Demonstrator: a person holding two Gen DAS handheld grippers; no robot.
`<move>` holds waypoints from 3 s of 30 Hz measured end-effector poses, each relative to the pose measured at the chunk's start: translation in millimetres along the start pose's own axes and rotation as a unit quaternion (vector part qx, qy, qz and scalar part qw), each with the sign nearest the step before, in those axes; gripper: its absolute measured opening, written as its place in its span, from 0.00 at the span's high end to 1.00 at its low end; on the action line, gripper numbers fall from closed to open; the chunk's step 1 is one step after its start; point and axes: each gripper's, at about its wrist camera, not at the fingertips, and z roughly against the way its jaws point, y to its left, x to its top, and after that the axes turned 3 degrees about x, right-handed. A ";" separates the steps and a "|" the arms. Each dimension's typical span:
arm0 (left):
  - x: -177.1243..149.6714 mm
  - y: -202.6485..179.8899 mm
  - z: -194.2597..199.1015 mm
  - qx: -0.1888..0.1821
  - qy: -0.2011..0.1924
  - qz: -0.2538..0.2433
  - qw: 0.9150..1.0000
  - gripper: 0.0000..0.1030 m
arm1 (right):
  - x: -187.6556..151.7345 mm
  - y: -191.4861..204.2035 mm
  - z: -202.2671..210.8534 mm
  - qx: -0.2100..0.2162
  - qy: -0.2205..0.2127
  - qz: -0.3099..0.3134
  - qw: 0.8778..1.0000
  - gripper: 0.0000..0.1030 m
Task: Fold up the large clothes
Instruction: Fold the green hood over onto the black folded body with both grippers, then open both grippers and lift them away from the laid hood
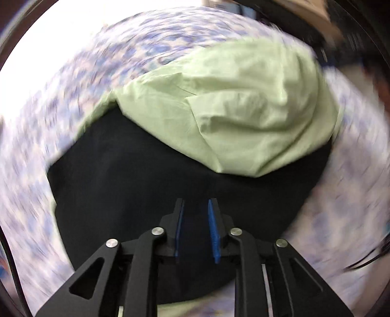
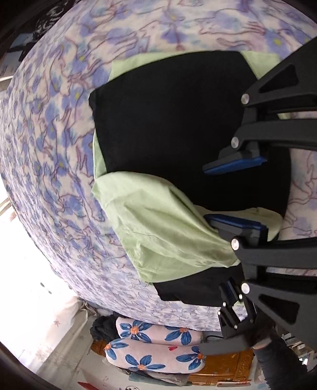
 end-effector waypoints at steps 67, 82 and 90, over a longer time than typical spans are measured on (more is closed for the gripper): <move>15.2 4.9 -69.2 -0.058 -0.024 0.280 0.958 0.69 | -13.2 30.9 -92.6 -0.147 0.005 0.142 0.979 1.00; -9.8 -12.2 -36.3 -0.066 -0.023 0.287 0.955 0.67 | -38.4 61.9 -75.5 -0.026 0.014 0.097 0.995 0.97; -10.5 -12.1 -52.3 -0.056 -0.018 0.278 0.959 0.65 | -56.1 54.3 -106.8 -0.041 0.046 0.095 0.994 0.97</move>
